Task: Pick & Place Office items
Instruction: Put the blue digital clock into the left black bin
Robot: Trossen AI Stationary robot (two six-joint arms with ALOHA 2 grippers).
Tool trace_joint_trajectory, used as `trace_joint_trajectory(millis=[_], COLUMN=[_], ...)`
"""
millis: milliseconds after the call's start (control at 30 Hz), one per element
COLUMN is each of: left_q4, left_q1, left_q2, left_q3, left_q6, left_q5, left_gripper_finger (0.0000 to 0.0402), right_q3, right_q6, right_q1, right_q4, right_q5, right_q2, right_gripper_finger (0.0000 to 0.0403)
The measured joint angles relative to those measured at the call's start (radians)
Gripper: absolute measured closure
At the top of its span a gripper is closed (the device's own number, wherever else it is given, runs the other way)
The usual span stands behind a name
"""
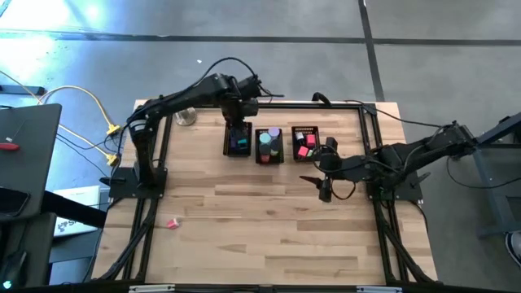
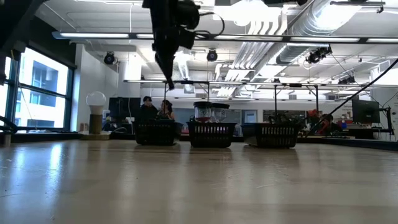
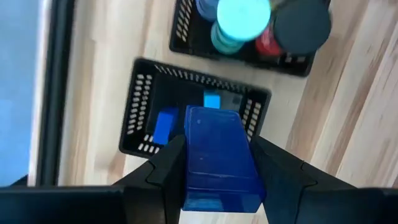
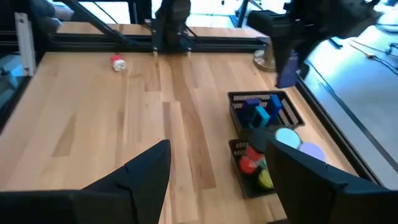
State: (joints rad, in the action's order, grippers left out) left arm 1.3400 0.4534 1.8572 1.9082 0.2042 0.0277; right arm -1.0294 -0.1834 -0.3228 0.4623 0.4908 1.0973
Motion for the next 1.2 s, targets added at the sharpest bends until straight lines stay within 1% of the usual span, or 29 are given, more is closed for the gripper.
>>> trace_joint_trajectory(millis=[200,300,533,733,967,1200], left_q4=[0.012,0.008,0.005,-0.028,-0.028,-0.027], left_q1=[0.008,0.018,0.070,0.101,0.108,0.108], left_q2=[0.069,0.099,0.164,0.188,0.246,0.283], left_q3=[0.030,0.050,0.052,0.054,0.053,0.053], left_q6=[0.109,0.139,0.163,0.155,0.156,0.139], left_q5=[-0.001,0.001,-0.003,0.014,0.030,0.041], left_gripper_finger=[0.0254,0.0254,0.0254,0.0254,0.0254,0.0254], right_q3=[0.000,0.000,0.000,0.000,0.000,0.000], right_q6=[-0.007,-0.004,-0.004,0.004,0.003,-0.030], right_q1=[0.030,0.047,0.064,0.064,0.064,0.064], right_q4=[0.013,0.014,0.028,0.036,0.037,0.037], right_q5=[0.003,0.002,0.004,0.005,0.005,0.005], right_q2=[0.000,0.001,0.001,0.001,0.001,0.001], right_gripper_finger=[0.0154,0.0154,0.0154,0.0154,0.0154,0.0154])
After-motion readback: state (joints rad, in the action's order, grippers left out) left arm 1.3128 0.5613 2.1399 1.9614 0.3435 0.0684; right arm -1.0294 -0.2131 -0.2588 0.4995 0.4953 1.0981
